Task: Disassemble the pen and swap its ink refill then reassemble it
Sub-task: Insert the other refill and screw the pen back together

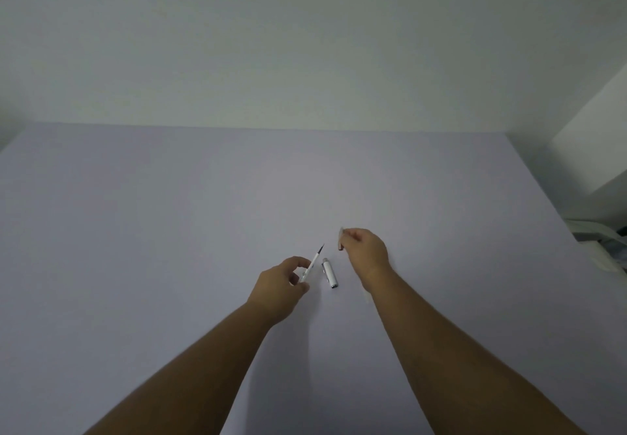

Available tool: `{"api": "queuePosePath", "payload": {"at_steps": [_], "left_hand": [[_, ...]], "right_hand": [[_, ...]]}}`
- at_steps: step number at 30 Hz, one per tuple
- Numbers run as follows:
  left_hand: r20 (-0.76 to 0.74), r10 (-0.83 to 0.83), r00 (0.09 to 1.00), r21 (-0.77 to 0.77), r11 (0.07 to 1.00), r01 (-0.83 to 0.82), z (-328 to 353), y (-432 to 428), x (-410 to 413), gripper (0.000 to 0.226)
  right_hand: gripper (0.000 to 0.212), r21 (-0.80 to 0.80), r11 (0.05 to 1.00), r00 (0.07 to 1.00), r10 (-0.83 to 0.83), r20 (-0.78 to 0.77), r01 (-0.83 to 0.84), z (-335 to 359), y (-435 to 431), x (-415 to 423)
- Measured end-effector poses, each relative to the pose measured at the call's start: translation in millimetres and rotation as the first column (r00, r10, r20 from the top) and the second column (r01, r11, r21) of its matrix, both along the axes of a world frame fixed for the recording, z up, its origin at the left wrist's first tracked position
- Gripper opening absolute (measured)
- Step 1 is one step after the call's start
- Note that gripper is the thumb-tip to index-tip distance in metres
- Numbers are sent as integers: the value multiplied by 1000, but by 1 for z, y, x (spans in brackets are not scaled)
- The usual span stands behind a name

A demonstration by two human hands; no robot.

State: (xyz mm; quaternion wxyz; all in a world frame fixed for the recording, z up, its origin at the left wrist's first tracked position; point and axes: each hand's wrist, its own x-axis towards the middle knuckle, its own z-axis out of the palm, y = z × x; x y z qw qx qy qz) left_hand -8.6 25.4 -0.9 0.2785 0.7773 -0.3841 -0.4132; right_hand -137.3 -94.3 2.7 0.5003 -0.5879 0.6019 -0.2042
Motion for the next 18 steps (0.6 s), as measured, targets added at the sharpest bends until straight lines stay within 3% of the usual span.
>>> {"api": "queuePosePath", "payload": {"at_steps": [2,5,18], "left_hand": [[9,-12,1000,-6,1000,12,3,-2,-1,28],[29,-27,999,-8,1000,27,6,-3,-3,28],[25,12,1000,-29,1000,-11,14,0,-8,29]], "right_hand": [[21,102,992,983,-87,162,71,8,0,5],[19,168,982,958,-131,255,89,16,2,9],[12,134,989,968,31,247,-66,17,20,3]]}}
